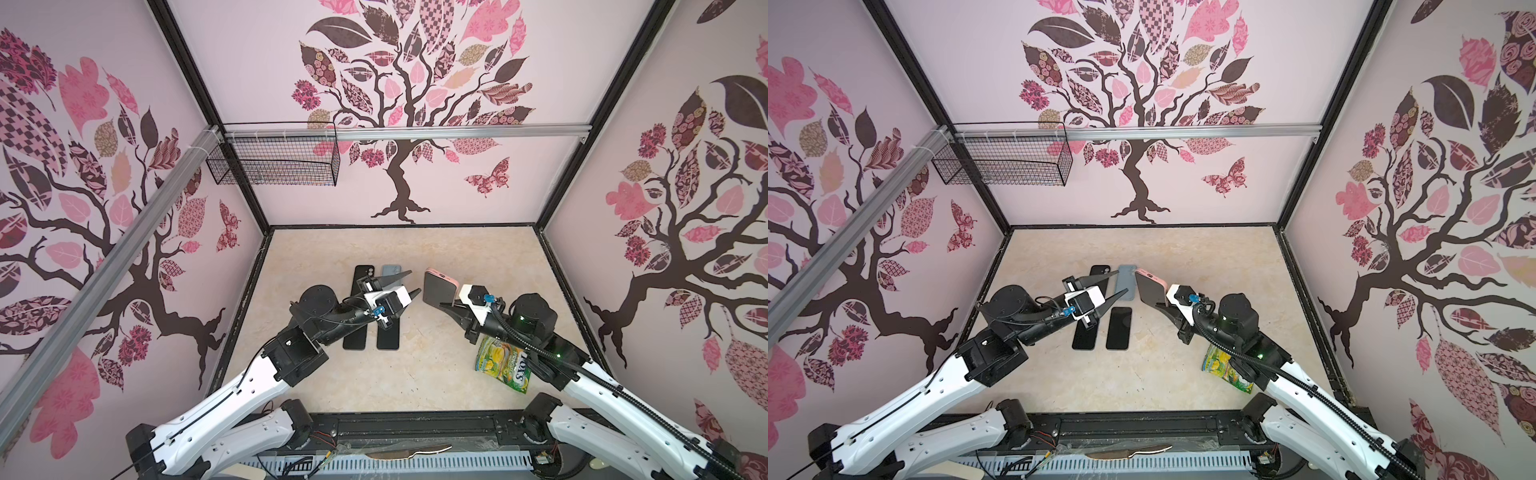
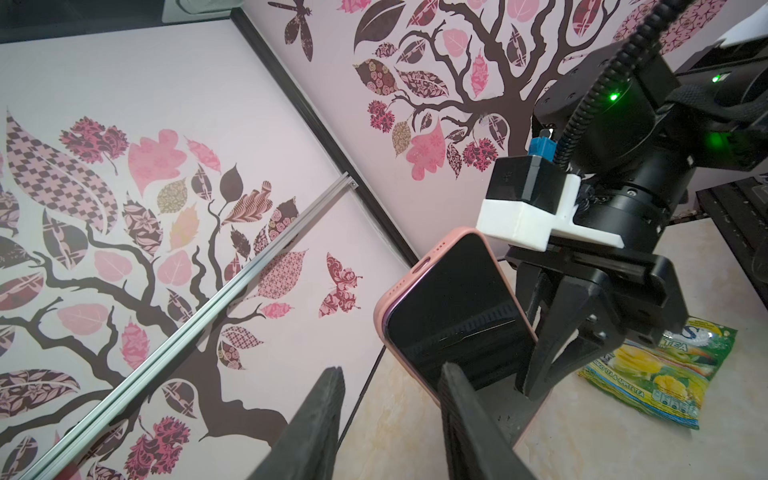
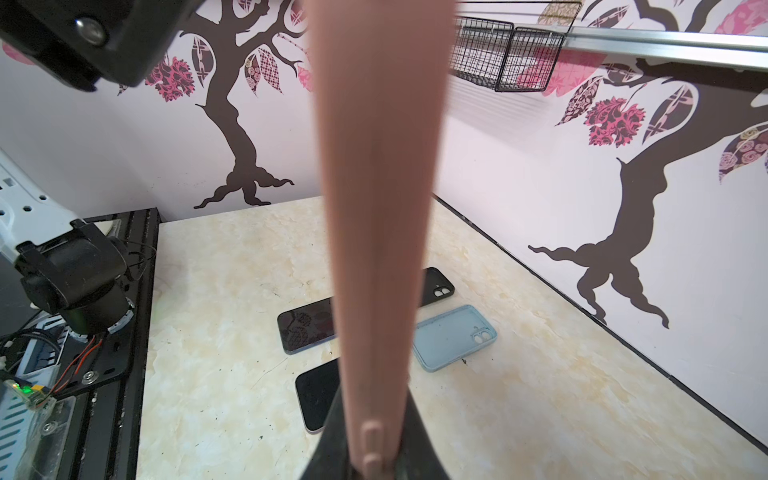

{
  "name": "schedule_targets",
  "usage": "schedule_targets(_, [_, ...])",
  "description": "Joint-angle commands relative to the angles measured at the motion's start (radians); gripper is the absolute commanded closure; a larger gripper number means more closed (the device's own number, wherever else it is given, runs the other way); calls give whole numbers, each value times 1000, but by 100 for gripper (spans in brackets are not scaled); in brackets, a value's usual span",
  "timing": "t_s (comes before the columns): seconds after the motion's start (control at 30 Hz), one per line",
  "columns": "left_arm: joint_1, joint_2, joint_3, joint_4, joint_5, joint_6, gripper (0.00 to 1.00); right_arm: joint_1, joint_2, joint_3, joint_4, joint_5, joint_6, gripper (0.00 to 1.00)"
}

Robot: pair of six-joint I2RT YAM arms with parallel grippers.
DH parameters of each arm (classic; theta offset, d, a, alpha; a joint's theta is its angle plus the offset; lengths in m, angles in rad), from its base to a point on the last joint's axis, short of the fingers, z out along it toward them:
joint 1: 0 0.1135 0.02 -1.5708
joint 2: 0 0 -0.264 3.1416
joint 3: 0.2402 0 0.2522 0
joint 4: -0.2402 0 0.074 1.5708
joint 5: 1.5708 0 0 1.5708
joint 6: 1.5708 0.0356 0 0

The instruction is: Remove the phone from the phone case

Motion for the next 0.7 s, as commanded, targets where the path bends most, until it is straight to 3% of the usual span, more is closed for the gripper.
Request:
schedule_targets(0.0, [-5,2,-24,-3,8,45,58,4,-35,19,104,-8,-47,100])
schedule_targets(0.67, [-16,51,17,91,84,106,67,5,-38,34,130,-64,-156,100])
